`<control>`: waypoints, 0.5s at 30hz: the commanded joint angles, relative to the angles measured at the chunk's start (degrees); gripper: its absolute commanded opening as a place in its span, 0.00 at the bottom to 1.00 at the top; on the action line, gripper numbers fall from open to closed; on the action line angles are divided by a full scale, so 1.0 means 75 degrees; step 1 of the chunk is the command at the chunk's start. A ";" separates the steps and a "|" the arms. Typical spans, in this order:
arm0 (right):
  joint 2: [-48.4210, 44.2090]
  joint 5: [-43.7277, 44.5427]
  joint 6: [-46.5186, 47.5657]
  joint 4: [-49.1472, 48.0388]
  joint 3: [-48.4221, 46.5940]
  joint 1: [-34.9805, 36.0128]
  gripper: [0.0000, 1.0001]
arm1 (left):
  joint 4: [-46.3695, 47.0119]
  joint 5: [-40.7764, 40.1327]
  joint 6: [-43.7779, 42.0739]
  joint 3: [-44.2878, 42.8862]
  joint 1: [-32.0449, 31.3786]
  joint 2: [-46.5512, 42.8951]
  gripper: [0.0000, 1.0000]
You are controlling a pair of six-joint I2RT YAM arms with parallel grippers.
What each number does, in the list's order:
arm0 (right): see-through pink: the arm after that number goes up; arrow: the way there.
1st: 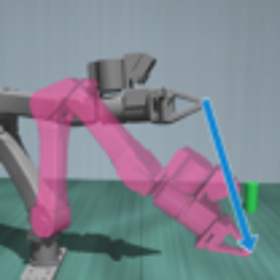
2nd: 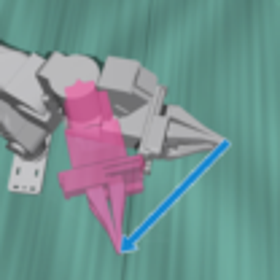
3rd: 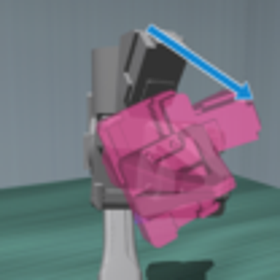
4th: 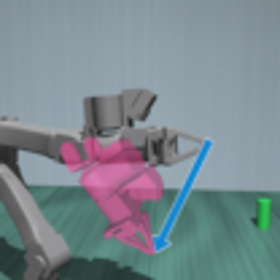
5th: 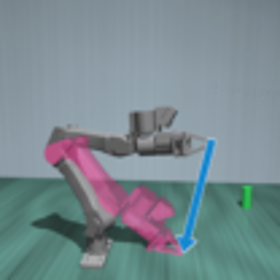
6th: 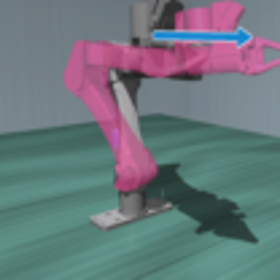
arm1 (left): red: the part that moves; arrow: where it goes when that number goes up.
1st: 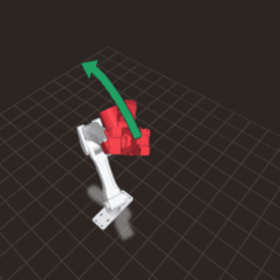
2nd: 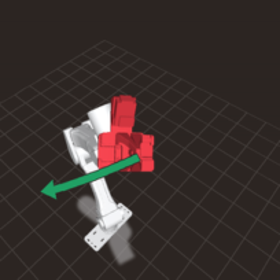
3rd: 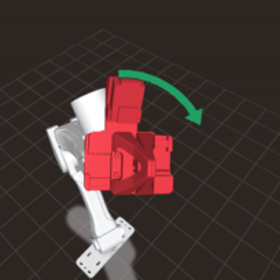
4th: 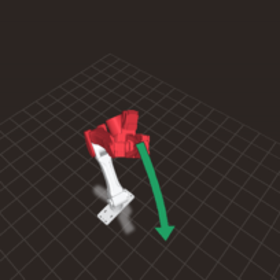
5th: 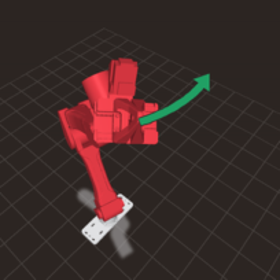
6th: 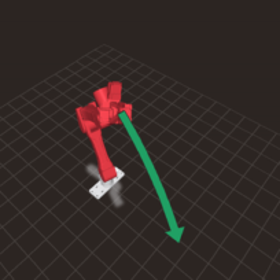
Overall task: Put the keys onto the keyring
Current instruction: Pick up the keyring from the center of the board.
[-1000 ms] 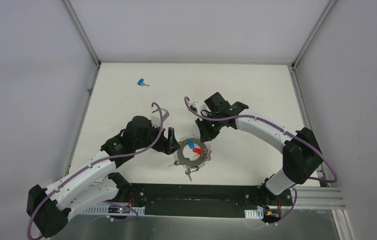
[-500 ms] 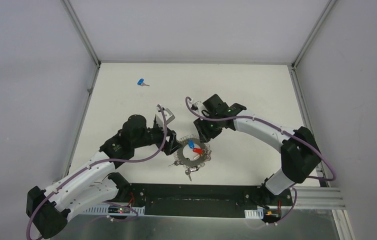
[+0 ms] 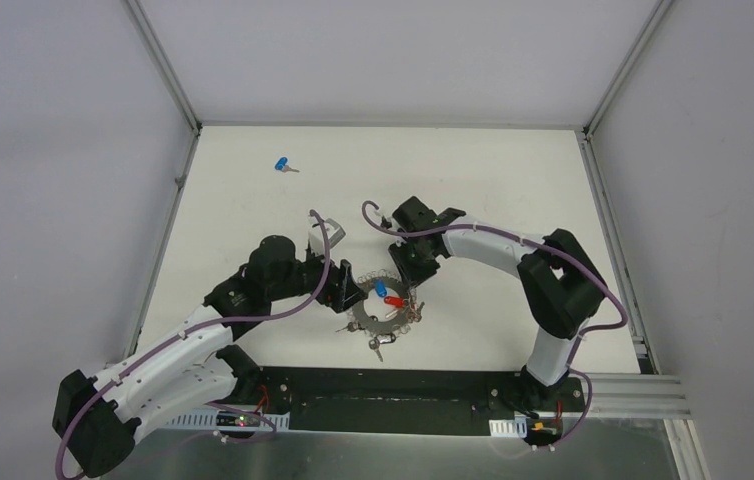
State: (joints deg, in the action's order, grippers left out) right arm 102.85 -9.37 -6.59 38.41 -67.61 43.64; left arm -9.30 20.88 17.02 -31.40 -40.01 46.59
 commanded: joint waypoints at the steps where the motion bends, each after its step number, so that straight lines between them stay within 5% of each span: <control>1: 0.0021 0.0085 -0.0198 -0.0311 -0.0401 0.0002 0.29 | 0.0400 -0.0206 0.0274 0.0077 0.0085 -0.0269 0.74; 15: 0.0270 -0.0029 -0.0210 -0.0170 -0.0506 0.0006 0.32 | 0.0386 -0.0236 0.0333 0.0096 0.0085 -0.0218 0.74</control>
State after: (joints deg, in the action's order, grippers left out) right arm 104.03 -9.61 -7.46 37.39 -69.14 43.64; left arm -8.93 19.66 18.94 -30.96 -40.01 45.45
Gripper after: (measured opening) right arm 0.323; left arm 0.743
